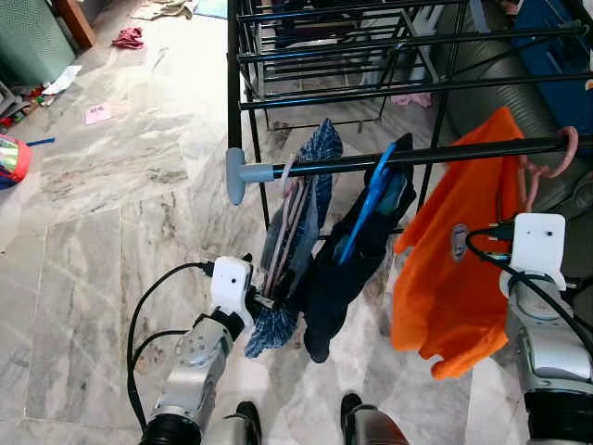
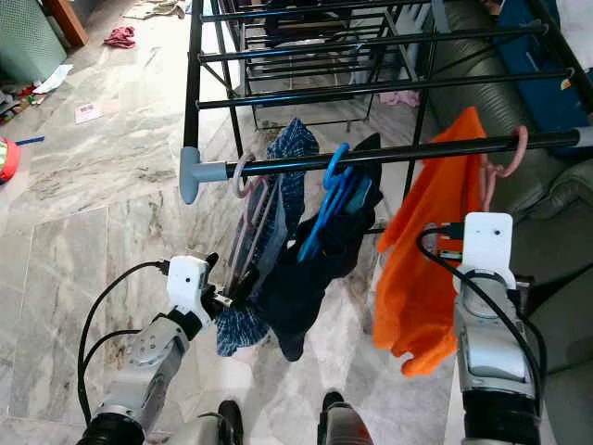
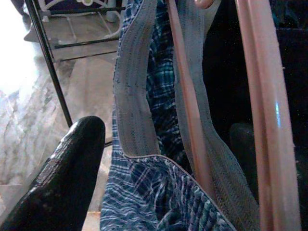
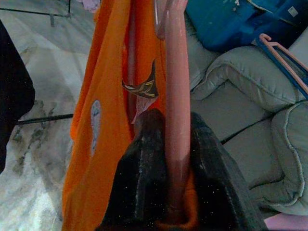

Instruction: Hang hanger

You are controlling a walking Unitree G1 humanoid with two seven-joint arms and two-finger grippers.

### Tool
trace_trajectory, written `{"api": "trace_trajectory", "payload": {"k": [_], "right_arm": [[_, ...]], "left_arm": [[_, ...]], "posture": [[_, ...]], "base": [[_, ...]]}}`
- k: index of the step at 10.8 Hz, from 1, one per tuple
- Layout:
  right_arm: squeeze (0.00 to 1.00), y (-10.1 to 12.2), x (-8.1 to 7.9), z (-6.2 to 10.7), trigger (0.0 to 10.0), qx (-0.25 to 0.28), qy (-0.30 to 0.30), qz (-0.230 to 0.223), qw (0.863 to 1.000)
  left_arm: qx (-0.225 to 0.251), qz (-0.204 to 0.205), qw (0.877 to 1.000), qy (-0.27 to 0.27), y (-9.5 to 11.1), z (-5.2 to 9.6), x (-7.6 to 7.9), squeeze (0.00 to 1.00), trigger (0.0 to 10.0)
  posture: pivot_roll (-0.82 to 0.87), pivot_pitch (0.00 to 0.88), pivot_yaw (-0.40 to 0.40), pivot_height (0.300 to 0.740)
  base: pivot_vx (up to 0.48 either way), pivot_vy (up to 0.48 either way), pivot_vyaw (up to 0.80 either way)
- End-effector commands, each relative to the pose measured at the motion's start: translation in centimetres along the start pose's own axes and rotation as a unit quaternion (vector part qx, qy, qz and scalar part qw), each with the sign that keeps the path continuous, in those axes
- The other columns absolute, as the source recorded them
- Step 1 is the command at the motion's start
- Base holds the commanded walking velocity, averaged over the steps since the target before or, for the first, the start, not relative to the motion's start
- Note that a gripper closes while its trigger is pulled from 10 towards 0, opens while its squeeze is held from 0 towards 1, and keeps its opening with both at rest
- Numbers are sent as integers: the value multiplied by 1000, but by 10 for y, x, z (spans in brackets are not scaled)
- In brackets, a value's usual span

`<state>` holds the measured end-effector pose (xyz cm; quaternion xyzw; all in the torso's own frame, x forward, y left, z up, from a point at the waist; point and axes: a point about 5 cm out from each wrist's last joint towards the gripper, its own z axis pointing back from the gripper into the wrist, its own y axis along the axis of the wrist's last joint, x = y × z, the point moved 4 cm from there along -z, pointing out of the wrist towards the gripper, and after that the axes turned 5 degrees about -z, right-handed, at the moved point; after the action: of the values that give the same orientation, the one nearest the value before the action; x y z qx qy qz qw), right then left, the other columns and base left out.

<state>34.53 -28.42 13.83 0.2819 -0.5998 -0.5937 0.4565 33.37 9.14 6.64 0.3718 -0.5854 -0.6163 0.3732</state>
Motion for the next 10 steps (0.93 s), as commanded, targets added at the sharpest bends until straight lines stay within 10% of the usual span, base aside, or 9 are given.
{"api": "trace_trajectory", "payload": {"k": [1, 7, 10], "right_arm": [[0, -13, 8, 1, 0, -20, -10, 3, 1000], [0, 29, 19, 43, 0, 122, -24, -24, 992], [0, 9, 20, 72, 0, 120, -20, -23, 992]], "left_arm": [[-22, 0, 1000, 0, -12, 4, 0, 0, 10000], [-6, -5, 1000, 26, -5, 3, -9, 0, 10000], [-8, -10, 1000, 29, -5, 1, -9, 0, 10000]], "posture": [[-112, 253, 46, 740], [-117, 254, 44, 740], [-122, 257, 45, 740]], "base": [[0, 0, 0], [0, 0, 0], [0, 0, 0]]}}
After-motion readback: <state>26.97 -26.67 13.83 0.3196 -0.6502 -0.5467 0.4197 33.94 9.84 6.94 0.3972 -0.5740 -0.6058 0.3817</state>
